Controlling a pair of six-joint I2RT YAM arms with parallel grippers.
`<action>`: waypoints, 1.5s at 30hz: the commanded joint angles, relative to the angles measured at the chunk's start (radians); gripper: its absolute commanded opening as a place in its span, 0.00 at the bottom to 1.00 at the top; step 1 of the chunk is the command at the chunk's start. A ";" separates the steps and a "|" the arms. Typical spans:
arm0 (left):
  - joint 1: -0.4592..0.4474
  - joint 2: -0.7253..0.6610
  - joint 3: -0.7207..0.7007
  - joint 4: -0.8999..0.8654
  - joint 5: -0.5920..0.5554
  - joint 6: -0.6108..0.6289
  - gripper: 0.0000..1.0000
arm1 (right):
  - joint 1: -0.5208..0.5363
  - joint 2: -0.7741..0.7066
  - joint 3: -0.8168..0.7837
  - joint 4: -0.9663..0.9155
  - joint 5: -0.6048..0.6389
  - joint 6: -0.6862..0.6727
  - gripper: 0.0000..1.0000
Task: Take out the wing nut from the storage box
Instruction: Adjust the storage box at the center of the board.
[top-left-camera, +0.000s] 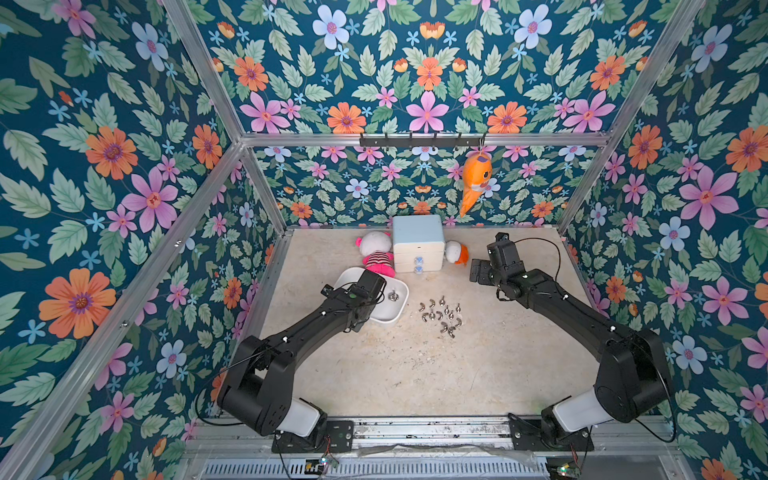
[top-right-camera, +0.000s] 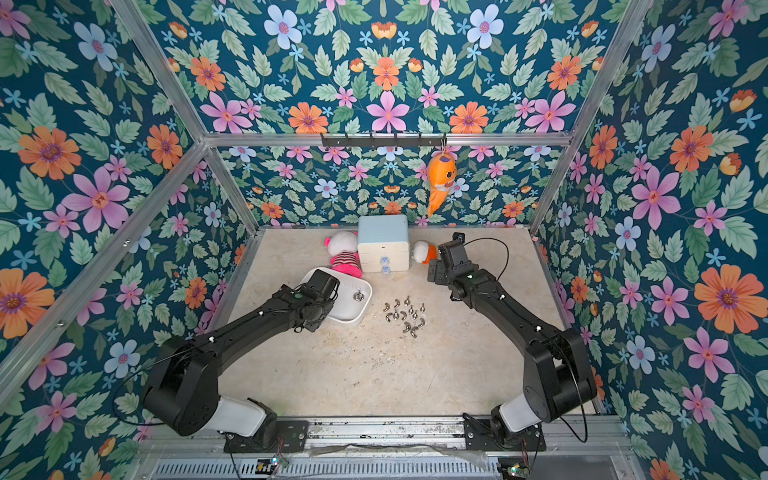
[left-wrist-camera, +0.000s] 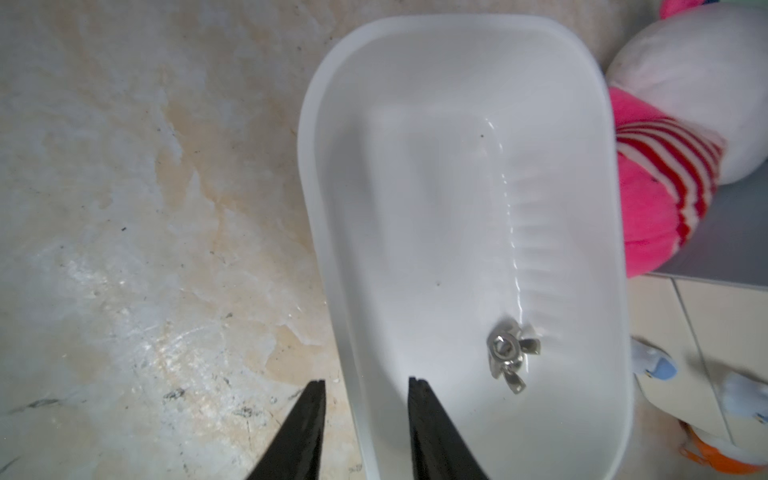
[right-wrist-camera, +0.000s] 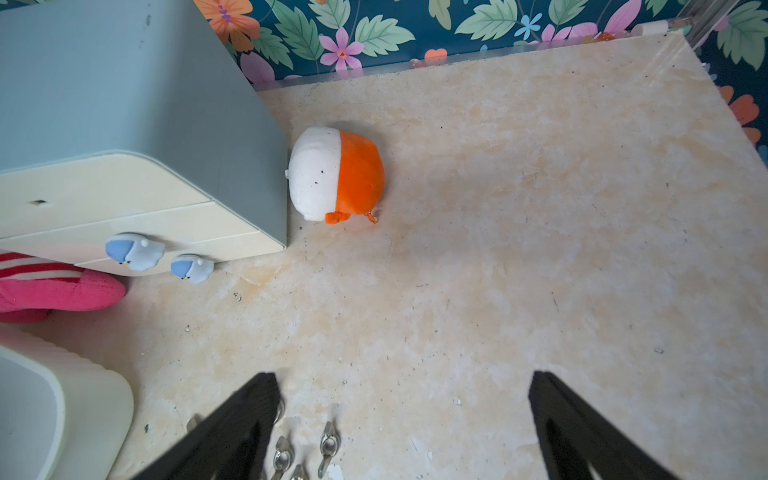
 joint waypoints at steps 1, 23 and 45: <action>-0.020 -0.046 0.005 -0.021 0.009 0.096 0.40 | 0.003 0.008 0.017 -0.004 0.011 -0.008 0.99; 0.325 0.235 0.449 -0.166 0.172 1.253 0.61 | 0.013 0.060 0.086 -0.025 -0.007 -0.039 0.99; 0.466 0.471 0.524 -0.173 0.352 1.444 0.60 | 0.037 0.119 0.135 -0.047 -0.005 -0.044 0.99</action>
